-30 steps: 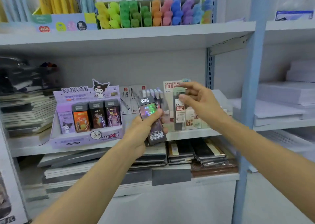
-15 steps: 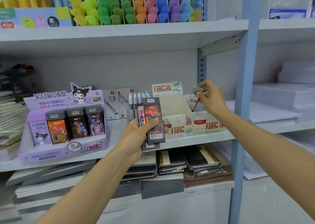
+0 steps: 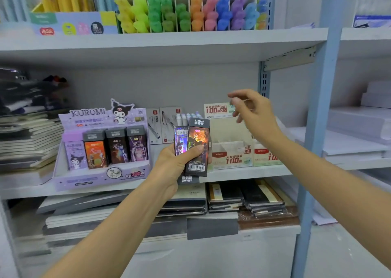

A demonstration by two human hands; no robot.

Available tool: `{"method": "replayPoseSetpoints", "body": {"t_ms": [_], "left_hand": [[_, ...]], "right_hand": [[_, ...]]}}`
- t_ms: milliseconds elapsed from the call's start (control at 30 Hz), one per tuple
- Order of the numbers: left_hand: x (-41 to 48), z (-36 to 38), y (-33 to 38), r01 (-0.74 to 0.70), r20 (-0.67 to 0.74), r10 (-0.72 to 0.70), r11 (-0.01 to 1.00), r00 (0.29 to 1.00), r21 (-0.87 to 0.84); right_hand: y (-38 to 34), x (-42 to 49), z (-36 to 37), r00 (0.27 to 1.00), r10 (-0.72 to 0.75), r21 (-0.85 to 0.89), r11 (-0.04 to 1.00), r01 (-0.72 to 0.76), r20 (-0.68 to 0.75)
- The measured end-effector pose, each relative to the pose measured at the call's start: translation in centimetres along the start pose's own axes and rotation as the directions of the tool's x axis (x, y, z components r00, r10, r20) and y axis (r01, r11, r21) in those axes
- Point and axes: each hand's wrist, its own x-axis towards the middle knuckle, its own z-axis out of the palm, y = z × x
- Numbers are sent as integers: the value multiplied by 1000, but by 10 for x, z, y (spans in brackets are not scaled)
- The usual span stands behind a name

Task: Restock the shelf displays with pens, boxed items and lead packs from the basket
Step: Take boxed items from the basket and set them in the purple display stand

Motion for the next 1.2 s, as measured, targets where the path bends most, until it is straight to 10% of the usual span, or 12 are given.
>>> {"method": "replayPoseSetpoints", "body": {"t_ms": [133, 333, 500, 767, 1200], "left_hand": [[-14, -12, 10, -37, -35, 39, 998, 999, 46], [-43, -51, 29, -70, -121, 80, 994, 989, 78], [-67, -99, 34, -64, -212, 86, 992, 974, 109], [-91, -185, 41, -214, -392, 224, 974, 892, 68], [-87, -221, 34, -155, -423, 176, 984, 889, 84]], "right_hand": [[-39, -22, 40, 944, 100, 91, 987, -135, 314], [-63, -34, 80, 948, 163, 266, 934, -237, 274], [-73, -43, 119, 789, 273, 283, 828, -484, 550], [-96, -27, 170, 969, 95, 210, 967, -144, 228], [-75, -10, 225, 937, -85, -144, 980, 141, 339]]}}
